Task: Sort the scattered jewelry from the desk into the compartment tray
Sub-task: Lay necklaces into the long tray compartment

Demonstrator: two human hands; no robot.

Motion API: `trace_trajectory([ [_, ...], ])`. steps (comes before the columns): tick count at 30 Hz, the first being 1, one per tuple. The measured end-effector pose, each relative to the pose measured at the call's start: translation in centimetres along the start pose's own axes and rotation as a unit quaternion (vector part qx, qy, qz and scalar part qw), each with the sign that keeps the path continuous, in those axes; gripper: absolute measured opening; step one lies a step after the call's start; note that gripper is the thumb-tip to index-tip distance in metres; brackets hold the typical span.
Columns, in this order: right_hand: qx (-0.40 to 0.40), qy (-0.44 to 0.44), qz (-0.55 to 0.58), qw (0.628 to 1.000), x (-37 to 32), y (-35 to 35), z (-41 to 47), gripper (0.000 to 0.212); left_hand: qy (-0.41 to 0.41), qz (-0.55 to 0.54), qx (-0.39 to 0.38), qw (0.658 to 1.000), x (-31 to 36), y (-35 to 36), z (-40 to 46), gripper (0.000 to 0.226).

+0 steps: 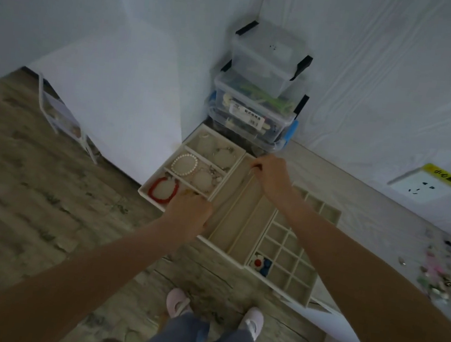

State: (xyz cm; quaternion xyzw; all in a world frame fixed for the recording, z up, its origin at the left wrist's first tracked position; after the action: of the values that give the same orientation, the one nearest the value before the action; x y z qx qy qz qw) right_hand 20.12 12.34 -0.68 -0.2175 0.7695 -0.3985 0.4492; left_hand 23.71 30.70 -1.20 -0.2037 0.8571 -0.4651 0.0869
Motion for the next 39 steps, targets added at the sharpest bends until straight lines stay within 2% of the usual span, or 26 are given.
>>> trace_trajectory([
  [5, -0.031, 0.001, -0.028, 0.999, 0.4, 1.9, 1.2, 0.025, 0.002, 0.125, 0.011, 0.992, 0.9, 0.2, -0.9, 0.008],
  [8, -0.004, -0.029, -0.057, 0.998, -0.1, 2.4, 1.5, 0.024, 0.027, 0.121, 0.058, 0.991, 1.3, -0.5, -1.3, 0.025],
  [10, 0.028, -0.044, -0.084, 0.995, -0.3, 2.5, 1.4, 0.025, 0.035, 0.14, -0.01, 0.989, 1.6, -0.6, -1.4, 0.014],
  [13, 0.059, -0.024, -0.092, 0.994, 0.0, 2.6, 1.7, 0.025, 0.0, 0.162, -0.048, 0.986, 1.5, 0.1, -0.3, 0.022],
  [19, 0.048, -0.042, -0.067, 0.996, -0.2, 2.3, 2.2, 0.025, 0.008, 0.168, -0.055, 0.984, 2.0, -0.7, -0.3, 0.028],
  [24, 0.004, -0.053, -0.102, 0.993, 0.3, 2.5, 2.4, 0.025, 0.014, 0.144, -0.054, 0.988, 1.9, -1.0, -0.4, 0.02],
  [27, -0.031, -0.034, -0.068, 0.997, 0.9, 2.8, 2.8, 0.027, 0.015, 0.152, -0.053, 0.987, 2.0, -1.1, -0.4, 0.017],
  [29, -0.054, 0.007, 0.022, 0.998, 1.0, 2.7, 2.8, 0.025, 0.019, 0.159, -0.064, 0.985, 2.0, -0.8, -0.1, 0.015],
  [32, -0.044, 0.037, 0.132, 0.99, 1.0, 2.8, 2.7, 0.019, 0.026, 0.152, -0.071, 0.986, 2.3, -0.5, 0.3, 0.012],
  [39, -0.03, -0.011, 0.039, 0.999, 1.1, 2.6, 2.6, 0.017, 0.025, 0.186, -0.086, 0.978, 2.7, 0.1, 0.8, 0.013],
])
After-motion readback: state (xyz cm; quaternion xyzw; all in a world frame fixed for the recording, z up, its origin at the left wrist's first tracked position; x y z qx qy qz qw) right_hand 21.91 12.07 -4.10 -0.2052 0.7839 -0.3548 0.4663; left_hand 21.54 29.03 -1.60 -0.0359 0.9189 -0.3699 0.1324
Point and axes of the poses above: each hand's wrist, its own z-axis towards the middle knuckle, its own y-axis out of the palm, x = y × z, the point moved 3 cm from there along z, towards the middle knuckle, and after that the axes turned 12 degrees about -x, right-handed, at the moved point
